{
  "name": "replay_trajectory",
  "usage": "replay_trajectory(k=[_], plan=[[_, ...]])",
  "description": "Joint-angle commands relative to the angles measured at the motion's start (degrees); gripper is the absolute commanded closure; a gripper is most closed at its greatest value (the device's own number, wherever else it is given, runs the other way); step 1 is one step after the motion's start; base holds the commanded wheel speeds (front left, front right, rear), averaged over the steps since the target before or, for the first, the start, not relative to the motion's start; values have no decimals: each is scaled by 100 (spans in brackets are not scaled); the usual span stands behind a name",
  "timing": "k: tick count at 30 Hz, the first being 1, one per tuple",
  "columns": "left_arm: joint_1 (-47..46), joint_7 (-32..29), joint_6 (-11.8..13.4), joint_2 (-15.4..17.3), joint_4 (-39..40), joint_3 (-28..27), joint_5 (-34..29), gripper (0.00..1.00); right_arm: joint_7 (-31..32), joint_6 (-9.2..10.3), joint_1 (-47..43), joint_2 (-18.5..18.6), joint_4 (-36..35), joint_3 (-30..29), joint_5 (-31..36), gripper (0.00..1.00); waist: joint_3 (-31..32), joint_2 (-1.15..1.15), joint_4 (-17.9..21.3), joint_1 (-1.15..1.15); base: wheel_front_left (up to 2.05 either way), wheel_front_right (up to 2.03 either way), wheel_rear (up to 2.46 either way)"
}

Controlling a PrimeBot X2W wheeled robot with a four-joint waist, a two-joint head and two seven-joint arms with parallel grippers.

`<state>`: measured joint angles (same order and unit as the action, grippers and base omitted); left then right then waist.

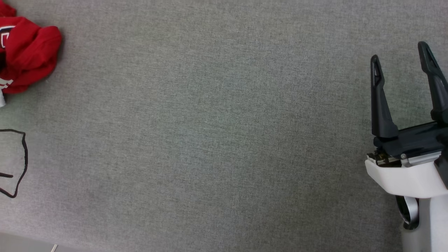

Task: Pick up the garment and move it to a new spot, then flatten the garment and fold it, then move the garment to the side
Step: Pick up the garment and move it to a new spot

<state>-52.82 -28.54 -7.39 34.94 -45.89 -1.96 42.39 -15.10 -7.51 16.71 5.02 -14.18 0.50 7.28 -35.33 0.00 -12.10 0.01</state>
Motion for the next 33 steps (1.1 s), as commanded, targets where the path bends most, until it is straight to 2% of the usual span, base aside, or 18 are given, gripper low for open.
replay_trajectory(k=[1, 6, 12, 13, 14, 15, 24, 33], plan=[[-20, -369, 3, 20, -14, 38, 352, 0, -11, 4, 87, 43, -62, -26, 48, 0, -85, 0, 37, -1, 0, 0, 0], [264, -1066, 2, 62, -19, 388, 836, 0, -11, 4, 103, 74, -131, -50, 61, 0, -189, 0, 50, -1, 0, 0, 0], [398, -1031, 2, -53, -106, 695, 1031, 0, -11, 4, 127, 82, -116, -32, 57, 0, -217, 0, 80, -1, 0, 0, 0], [407, -1017, -1, -47, -91, 773, 1045, 22, -11, 4, 137, 87, -109, -35, 47, 0, -207, 0, 87, -1, 0, 0, 0], [409, -959, -2, -24, -72, 837, 1064, 87, -11, 4, 143, 83, -101, -42, 33, 0, -189, 0, 96, -1, 0, 0, 0], [406, -925, -3, 2, -47, 907, 1094, 100, -11, 4, 140, 75, -93, -46, 22, 0, -163, 0, 106, -1, 0, 0, 0], [26, -256, 2, 728, 502, 1446, 1099, 100, -11, 4, -14, -78, 56, -72, -123, 0, 410, 0, 177, -1, 0, 0, 0], [-377, 121, 2, 1277, 1918, 2484, 1010, 100, -11, 5, -196, -202, 179, -149, -309, 0, 1019, 0, 378, -1, 0, 0, 0]])
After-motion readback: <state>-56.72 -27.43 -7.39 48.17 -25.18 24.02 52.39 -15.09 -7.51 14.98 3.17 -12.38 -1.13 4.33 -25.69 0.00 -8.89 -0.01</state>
